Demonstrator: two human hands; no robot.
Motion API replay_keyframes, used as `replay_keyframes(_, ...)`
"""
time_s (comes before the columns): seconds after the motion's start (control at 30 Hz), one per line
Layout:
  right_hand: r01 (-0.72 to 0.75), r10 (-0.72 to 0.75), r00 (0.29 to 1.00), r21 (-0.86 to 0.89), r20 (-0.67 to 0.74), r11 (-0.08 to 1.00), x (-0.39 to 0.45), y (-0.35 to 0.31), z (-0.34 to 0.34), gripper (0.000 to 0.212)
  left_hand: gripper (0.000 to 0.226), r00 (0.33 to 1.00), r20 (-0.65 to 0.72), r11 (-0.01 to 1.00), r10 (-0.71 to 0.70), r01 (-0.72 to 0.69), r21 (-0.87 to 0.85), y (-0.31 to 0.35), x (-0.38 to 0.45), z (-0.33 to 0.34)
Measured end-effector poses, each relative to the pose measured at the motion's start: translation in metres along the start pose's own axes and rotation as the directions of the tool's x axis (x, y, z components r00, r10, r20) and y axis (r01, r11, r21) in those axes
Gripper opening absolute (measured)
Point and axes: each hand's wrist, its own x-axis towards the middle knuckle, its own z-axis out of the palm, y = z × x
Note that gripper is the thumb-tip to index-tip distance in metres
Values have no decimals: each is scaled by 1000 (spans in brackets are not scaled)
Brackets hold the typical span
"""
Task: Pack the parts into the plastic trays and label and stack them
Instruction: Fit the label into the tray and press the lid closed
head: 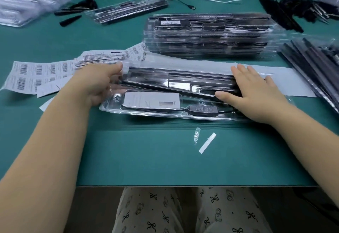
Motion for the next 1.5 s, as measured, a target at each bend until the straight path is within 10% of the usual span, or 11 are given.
replay_keyframes(0.23,4,-7,998,44,67,999,3,2,-10,112,24,990,-108,996,-86,87,3,-2,0,6)
replay_keyframes(0.5,-265,372,859,316,-352,911,20,57,-10,63,28,968,-187,985,165,-152,78,-2,-18,16)
replay_keyframes(0.63,-319,629,748,717,-211,620,18,68,-13,72,26,960,-175,976,218,-210,65,-2,-23,18)
replay_keyframes(0.77,-345,551,824,889,132,302,13,81,-20,78,28,964,-176,980,200,-200,21,-3,-21,17)
replay_keyframes(1.1,-242,513,857,910,38,337,7,87,-16,64,35,997,72,999,-43,44,-13,-1,-26,18)
replay_keyframes(1.5,-110,455,889,938,-55,329,8,82,-21,30,19,949,266,984,171,-152,-89,-1,-17,4)
